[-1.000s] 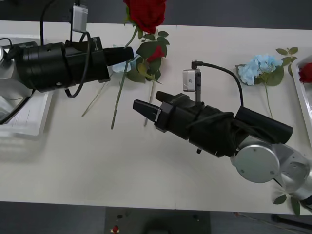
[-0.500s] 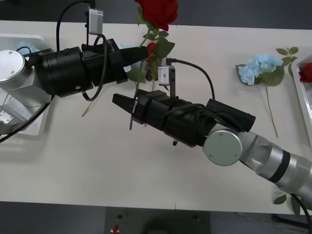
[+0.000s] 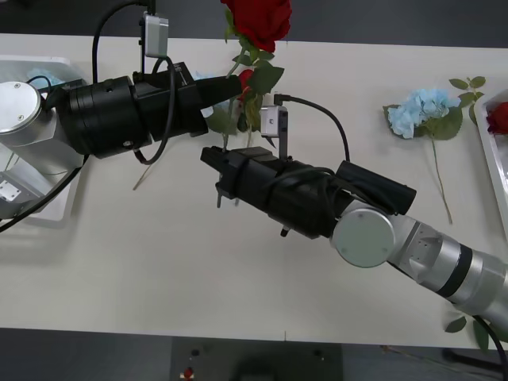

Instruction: Put the red flowers into the right box and the blue flowers into the left box

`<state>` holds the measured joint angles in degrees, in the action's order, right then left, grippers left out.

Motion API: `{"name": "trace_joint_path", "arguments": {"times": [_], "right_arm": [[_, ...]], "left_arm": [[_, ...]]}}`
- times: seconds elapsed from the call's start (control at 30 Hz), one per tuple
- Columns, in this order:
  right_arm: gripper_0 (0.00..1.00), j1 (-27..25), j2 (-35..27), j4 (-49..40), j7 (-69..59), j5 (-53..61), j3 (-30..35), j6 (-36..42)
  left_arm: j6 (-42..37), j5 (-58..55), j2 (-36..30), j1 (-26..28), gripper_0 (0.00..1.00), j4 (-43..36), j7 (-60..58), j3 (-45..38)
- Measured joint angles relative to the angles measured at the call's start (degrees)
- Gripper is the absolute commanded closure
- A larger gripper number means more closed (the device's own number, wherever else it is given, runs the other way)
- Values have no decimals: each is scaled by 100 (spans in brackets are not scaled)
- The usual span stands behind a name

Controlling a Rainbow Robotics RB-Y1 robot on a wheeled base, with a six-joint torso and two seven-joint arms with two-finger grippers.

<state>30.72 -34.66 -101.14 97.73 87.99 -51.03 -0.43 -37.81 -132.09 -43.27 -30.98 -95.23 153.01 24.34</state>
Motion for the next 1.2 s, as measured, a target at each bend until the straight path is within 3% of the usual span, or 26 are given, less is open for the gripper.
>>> {"name": "trace_joint_path", "arguments": {"times": [0.17,0.2,0.23,0.27,0.3,0.8,1.0,1.13,1.2], "right_arm": [[100,0,0,0,0,112,0,0],[100,0,0,0,0,136,0,0],[100,0,0,0,0,150,0,0],[100,0,0,0,0,152,0,0],[100,0,0,0,0,152,0,0],[100,50,-230,-35,0,271,7,-82],[100,165,-1469,-519,-4,986,666,1440],[100,160,-2278,-594,-6,1918,1736,3183],[100,145,-2548,-535,-8,2217,2286,3667]], "left_arm": [[0,2,0,0,98,0,0,0],[0,3,0,0,69,0,0,0],[0,3,0,0,48,0,0,0],[0,3,0,0,15,0,0,0],[0,3,0,0,3,0,0,0],[0,-3,0,0,0,0,0,0],[0,-4,0,1,0,0,0,0],[0,-5,-7,2,0,0,0,-1],[0,-8,-38,2,0,0,0,-1]]}}
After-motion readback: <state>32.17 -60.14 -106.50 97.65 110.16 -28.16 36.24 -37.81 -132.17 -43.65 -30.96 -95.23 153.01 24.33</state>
